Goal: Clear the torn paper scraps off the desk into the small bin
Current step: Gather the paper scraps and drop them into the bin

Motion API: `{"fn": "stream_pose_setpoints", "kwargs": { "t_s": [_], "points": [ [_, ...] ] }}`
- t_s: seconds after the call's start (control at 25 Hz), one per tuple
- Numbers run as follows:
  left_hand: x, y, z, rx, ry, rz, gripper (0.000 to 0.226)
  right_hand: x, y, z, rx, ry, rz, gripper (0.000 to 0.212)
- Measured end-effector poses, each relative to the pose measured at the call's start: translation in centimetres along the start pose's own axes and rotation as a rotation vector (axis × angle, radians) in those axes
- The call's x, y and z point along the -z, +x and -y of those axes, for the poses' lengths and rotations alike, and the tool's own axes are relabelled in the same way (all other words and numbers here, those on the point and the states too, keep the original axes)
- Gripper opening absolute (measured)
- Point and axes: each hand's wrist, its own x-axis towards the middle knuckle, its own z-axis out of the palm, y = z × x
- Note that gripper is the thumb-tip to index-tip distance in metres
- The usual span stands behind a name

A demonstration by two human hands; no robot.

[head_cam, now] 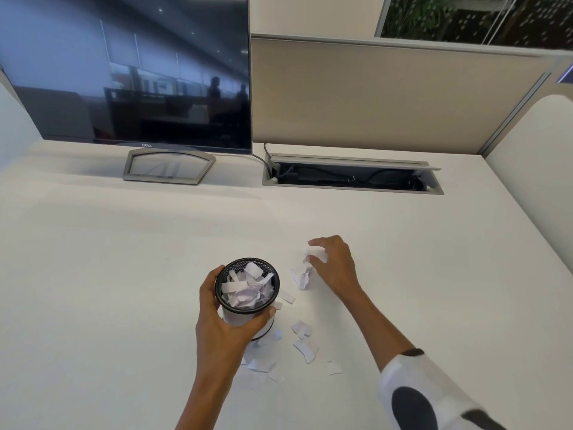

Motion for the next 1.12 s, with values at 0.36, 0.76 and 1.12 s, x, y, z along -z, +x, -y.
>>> {"fn": "stream_pose_setpoints", "kwargs": {
  "t_s": [0.36, 0.76, 1.12],
  "points": [
    [-0.1, -0.2, 0.2, -0.014, -0.008, 0.006, 0.088, -0.7, -5.0, -0.8, 0.415, -0.502, 0.490, 0.056],
    [-1.1, -1.2, -0.3, -0.056, 0.004, 0.117, 0.088, 2.5, -9.7, -2.4, 0.234, -0.490, 0.184, 0.021],
    [-2.7, -2.5, -0.8, -0.106, 0.063, 0.258, 0.089, 8.3, -11.0, 6.6, 0.249, 0.329, -0.001, 0.027]
  ]
}}
